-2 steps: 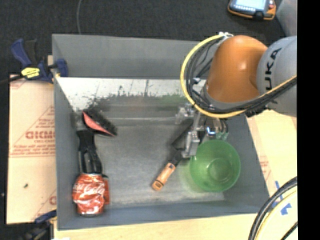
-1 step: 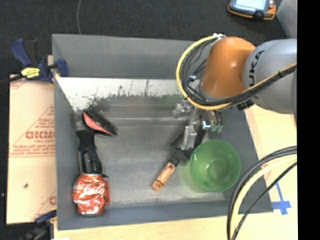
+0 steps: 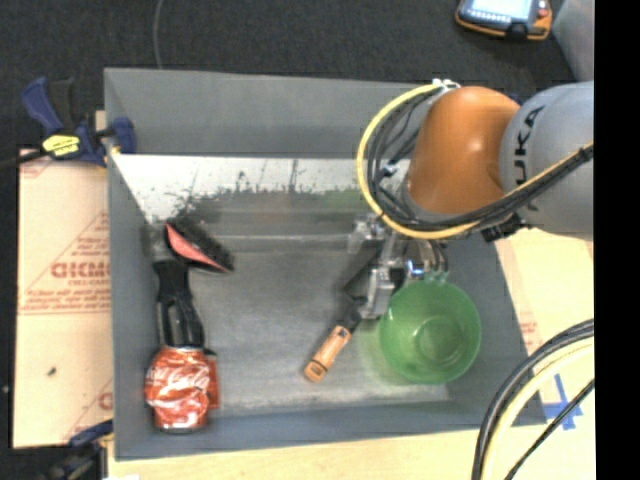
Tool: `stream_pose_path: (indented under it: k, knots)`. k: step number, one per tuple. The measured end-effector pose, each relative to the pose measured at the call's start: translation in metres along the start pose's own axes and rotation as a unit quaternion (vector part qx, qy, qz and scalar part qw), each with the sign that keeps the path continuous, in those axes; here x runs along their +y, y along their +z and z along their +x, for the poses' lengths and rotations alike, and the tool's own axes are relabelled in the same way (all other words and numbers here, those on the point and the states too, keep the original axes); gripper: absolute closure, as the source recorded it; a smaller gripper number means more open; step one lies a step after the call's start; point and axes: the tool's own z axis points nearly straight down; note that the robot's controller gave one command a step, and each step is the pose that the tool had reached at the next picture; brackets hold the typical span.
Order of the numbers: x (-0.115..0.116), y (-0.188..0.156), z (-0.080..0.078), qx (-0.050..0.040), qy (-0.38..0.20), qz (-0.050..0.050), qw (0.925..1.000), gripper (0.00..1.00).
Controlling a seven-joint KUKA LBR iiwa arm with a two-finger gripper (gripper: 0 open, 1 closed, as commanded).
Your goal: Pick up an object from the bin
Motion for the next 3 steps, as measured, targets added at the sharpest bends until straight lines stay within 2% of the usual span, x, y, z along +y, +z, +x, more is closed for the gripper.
stream_pose_path:
  k: [1,2,3]
  knots:
    - [-0.073,0.065,-0.033,-0.0006,0.052,0.002,0.9987,0.00]
    - [-0.040,0.046,0.011,-0.0042,-0.135,0.000,0.9908,0.00]
    - [-0.064,0.078,-0.030,-0.0035,0.023,0.002,0.9997,0.00]
